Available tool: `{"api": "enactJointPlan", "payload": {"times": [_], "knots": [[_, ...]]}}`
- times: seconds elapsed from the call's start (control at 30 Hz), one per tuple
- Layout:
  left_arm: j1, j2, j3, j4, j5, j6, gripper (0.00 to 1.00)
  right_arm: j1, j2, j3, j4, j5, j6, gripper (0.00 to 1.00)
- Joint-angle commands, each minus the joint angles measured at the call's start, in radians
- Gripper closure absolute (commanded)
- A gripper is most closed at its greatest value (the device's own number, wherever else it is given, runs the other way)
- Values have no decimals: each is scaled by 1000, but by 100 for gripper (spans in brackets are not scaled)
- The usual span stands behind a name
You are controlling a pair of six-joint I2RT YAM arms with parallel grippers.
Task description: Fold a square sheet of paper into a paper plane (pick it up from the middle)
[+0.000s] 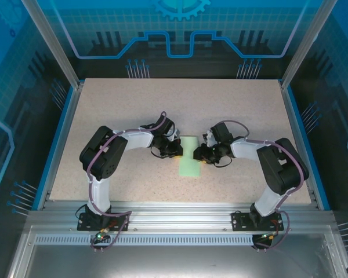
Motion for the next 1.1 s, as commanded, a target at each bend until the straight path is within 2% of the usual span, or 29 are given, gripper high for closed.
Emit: {"api": "enactJointPlan", "payload": {"times": [0.0, 0.37, 0.7, 0.9, 1.07], "knots": [[-14, 45, 2, -66, -15, 16, 100, -25, -13, 66, -5, -20, -21, 69], [-14, 46, -1, -69, -14, 20, 100, -39, 146, 102, -12, 29, -38, 69], [-14, 43, 2, -73, -13, 22, 100, -58, 53, 163, -27, -18, -43, 68], [-15, 44, 4, -76, -14, 25, 100, -79, 120, 188, -7, -43, -41, 68], [-14, 44, 4, -76, -13, 25, 100, -82, 180, 170, -3, -12, -38, 68]]}}
